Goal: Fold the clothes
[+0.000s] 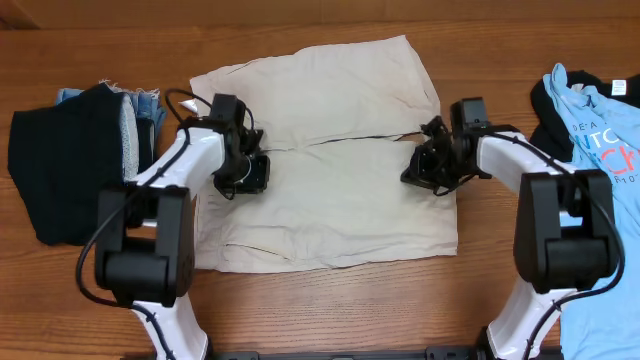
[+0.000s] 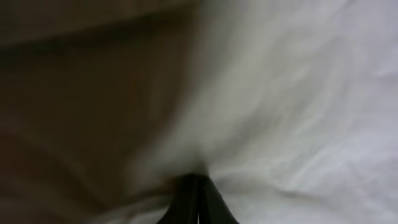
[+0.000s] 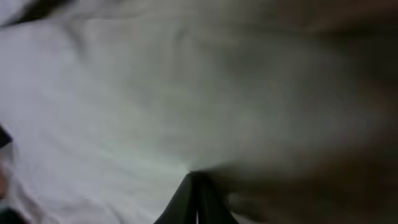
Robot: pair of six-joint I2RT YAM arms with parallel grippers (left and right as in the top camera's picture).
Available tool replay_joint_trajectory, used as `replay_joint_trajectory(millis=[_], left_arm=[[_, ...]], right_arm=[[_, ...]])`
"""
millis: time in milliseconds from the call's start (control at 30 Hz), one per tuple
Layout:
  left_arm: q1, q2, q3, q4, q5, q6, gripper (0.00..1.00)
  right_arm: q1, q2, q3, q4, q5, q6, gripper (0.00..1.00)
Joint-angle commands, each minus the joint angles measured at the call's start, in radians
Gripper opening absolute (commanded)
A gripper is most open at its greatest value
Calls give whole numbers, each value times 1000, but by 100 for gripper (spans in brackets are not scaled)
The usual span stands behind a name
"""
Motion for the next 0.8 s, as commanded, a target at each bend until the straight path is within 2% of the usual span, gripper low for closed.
replay_joint_trajectory(millis=[0, 133, 267, 333, 500, 600, 767], left_arm=[[13, 90, -16, -13, -53, 29, 4], [51, 98, -15, -66, -86, 29, 4], [124, 66, 7, -131, -68, 26, 4], [143, 42, 42, -174, -24, 26, 4], [147, -58, 203, -235, 76, 25, 4], [140, -89, 273, -166, 90, 9, 9], [121, -68, 282, 50, 89, -63, 8]], right_arm=[[-53, 72, 7, 7, 299, 115, 4], [-163, 74, 17, -65, 481, 212, 4], [-296, 70, 105, -233, 438, 237, 4], [-324, 54, 162, -293, 338, 196, 4], [-307, -29, 299, -347, -175, -108, 4], [-253, -63, 327, -285, -359, -133, 4], [-83, -43, 320, -49, -350, -109, 4]])
